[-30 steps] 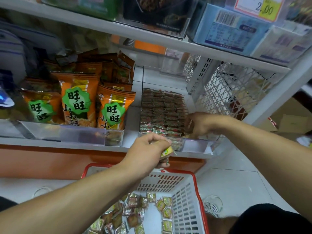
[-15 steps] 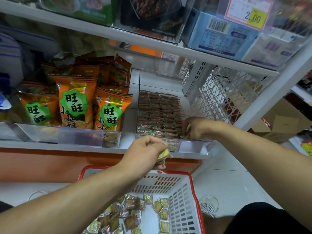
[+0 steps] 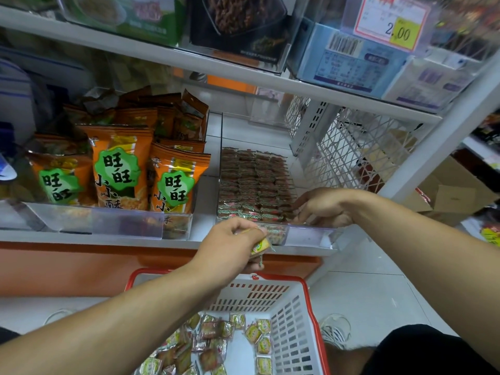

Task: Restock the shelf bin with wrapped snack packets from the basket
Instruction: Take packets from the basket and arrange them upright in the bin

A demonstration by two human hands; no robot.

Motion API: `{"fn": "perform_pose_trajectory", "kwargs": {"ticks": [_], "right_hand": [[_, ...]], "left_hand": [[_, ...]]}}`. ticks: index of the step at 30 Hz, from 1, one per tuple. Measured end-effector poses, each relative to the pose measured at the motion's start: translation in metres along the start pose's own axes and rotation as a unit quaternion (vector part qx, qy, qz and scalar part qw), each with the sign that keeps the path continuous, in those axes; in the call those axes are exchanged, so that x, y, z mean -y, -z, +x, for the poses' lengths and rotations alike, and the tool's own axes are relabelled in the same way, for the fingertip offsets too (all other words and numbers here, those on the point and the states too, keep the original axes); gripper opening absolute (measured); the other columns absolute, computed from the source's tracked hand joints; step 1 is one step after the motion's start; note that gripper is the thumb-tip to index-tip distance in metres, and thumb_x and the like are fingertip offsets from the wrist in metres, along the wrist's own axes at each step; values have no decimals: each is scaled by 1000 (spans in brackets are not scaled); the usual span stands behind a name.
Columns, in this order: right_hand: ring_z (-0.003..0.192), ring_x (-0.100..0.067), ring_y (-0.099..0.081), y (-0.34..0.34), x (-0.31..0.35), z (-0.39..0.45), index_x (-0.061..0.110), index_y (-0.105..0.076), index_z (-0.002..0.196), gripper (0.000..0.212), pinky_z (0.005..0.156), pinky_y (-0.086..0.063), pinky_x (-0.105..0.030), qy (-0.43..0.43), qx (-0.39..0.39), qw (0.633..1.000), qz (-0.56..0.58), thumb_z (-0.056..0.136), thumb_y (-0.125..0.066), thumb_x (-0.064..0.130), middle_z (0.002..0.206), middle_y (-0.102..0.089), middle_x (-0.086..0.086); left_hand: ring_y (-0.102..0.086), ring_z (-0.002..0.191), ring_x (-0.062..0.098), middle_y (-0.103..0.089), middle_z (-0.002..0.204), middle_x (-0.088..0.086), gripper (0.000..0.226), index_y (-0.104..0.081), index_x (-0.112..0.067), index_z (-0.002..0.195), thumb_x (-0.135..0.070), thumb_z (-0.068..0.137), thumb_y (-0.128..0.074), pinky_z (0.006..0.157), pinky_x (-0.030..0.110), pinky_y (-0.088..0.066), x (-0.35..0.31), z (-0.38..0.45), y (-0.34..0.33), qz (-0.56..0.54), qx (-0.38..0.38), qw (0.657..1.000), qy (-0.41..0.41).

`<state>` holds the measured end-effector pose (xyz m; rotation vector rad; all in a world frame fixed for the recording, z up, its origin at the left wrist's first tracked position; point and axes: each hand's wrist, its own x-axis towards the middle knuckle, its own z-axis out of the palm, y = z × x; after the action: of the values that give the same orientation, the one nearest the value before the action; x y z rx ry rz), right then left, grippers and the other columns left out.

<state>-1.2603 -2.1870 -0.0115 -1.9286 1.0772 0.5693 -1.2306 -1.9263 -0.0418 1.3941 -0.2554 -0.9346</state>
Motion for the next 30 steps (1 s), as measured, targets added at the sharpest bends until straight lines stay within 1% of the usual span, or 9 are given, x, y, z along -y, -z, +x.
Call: {"fn": "perform_pose_trajectory", "kwargs": {"ticks": [5, 8, 14, 17, 20, 23, 27, 28, 30], "right_hand": [[117, -31, -65, 3, 2, -3, 13, -66, 104, 13, 102, -52, -50, 6, 11, 999, -46, 92, -72, 12, 120, -65, -10], [129, -31, -58, 5, 4, -1, 10, -66, 120, 26, 108, -46, -54, 0, 1, 996, -85, 94, -67, 7, 118, -70, -13], [136, -33, -51, 9, 14, -1, 12, -63, 127, 30, 109, -46, -52, -37, 23, 988, -147, 98, -58, 6, 132, -62, -13], [128, -36, -57, 2, 15, 1, 5, -62, 127, 31, 105, -50, -53, -47, 12, 984, -169, 97, -61, 6, 130, -63, -18], [112, -36, -67, -10, 13, 5, -2, -64, 117, 24, 96, -56, -53, -39, -16, 986, -163, 94, -65, 5, 118, -69, -18], [107, -34, -67, -9, 9, 4, 0, -65, 104, 11, 94, -55, -40, -21, -6, 995, -95, 98, -58, 6, 115, -69, -18], [91, -29, -55, -3, 1, 2, 2, -60, 89, 16, 61, -46, -28, -14, -24, 999, -25, 95, -46, -3, 101, -62, -16], [89, -28, -53, -5, 0, 3, 3, -58, 88, 16, 61, -46, -29, -11, -37, 999, -21, 92, -44, -5, 98, -60, -16], [89, -29, -52, -7, -2, 4, 3, -56, 86, 18, 73, -46, -34, 3, -64, 998, -1, 87, -43, -9, 92, -56, -16]], "left_hand": [[-69, 72, 20, -70, 94, 15, 13, -71, -9, 101, -21, 97, -70, 65, 29, -61, 1, 1, -1, -2, 6, 1000, 0], [-70, 74, 20, -71, 92, 13, 12, -71, -9, 98, -21, 96, -70, 66, 31, -63, 1, 2, -1, -4, 4, 1000, 4], [-71, 72, 20, -73, 97, 16, 12, -71, -10, 97, -22, 96, -71, 68, 33, -64, 1, 2, -1, 2, 4, 1000, 3], [-70, 71, 20, -73, 95, 15, 12, -71, -10, 98, -22, 96, -71, 69, 34, -64, 1, 3, -1, 0, 4, 1000, 2], [-69, 71, 19, -71, 92, 12, 13, -71, -10, 98, -22, 96, -71, 69, 34, -64, 0, 3, -1, -3, 4, 1000, -1], [-69, 70, 19, -71, 88, 11, 14, -70, -10, 101, -23, 96, -71, 69, 34, -64, 1, 2, 0, -2, 6, 1000, -3], [-70, 73, 20, -71, 98, 13, 14, -69, -12, 103, -25, 96, -71, 68, 32, -64, 1, 1, 1, 5, 0, 1000, -5], [-71, 73, 20, -71, 100, 13, 15, -69, -13, 104, -25, 95, -72, 68, 33, -64, 1, 2, 1, 7, -3, 1000, -2], [-71, 71, 20, -71, 102, 13, 15, -68, -15, 105, -26, 95, -72, 67, 32, -63, -1, 3, 2, 11, -10, 1000, 4]]}}
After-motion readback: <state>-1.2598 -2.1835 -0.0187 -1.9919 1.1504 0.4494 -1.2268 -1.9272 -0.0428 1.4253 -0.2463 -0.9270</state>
